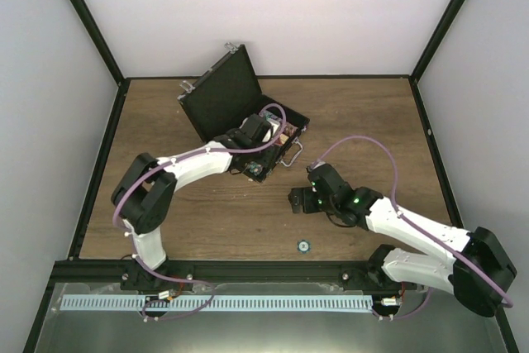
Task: Pack up texas hold em set
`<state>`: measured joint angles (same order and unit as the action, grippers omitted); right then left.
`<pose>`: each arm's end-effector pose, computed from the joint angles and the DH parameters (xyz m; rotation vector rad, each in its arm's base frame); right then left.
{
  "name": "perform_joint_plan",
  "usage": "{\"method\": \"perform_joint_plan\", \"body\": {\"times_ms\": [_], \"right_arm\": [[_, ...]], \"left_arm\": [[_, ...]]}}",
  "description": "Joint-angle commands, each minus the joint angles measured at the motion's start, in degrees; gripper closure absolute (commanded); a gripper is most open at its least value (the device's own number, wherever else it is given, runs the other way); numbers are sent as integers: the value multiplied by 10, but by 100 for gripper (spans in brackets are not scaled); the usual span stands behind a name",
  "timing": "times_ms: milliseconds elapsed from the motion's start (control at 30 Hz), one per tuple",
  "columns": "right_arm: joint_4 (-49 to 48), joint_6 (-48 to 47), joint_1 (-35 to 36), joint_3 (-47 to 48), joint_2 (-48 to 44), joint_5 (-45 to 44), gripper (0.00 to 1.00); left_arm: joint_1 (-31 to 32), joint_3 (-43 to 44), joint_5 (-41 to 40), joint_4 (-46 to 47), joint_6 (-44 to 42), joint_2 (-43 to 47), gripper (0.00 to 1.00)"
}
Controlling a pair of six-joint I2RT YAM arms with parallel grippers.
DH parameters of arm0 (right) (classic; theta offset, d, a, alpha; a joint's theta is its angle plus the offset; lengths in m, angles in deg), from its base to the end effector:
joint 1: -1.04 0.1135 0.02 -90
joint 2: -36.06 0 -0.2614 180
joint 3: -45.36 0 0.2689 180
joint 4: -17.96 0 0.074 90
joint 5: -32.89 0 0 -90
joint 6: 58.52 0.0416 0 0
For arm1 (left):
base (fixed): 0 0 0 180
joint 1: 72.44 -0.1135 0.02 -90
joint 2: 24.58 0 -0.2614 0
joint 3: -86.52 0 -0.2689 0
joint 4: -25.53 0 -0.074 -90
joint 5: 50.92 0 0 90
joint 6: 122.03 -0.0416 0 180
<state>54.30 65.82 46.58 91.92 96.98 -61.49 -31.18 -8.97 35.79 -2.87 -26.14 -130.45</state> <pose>0.1610 0.1595 0.1859 -0.2119 2.5136 0.5042 0.3147 -0.2729 0.1788 0.7226 2.3514 -0.2957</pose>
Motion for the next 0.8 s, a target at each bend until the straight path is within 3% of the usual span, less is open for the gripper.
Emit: {"method": "perform_joint_plan", "body": {"times_ms": [0, 133, 267, 433, 600, 767], "right_arm": [[34, 2, -3, 5, -5, 6, 0], [68, 13, -1, 12, 10, 20, 3], [95, 47, 18, 20, 37, 36, 6], [150, 119, 88, 25, 82, 33, 12], [204, 203, 171, 40, 133, 18, 14], [215, 241, 209, 64, 169, 15, 15]], "left_arm": [[2, -38, -15, 12, 56, 85, 28], [-1, -133, 5, 53, 139, 168, 10], [-4, -227, 32, 86, 218, 246, 3], [-5, -302, 47, 86, 256, 317, 1], [-5, -321, 38, 49, 261, 348, 1], [-5, -334, 34, 51, 269, 368, 0]]}}
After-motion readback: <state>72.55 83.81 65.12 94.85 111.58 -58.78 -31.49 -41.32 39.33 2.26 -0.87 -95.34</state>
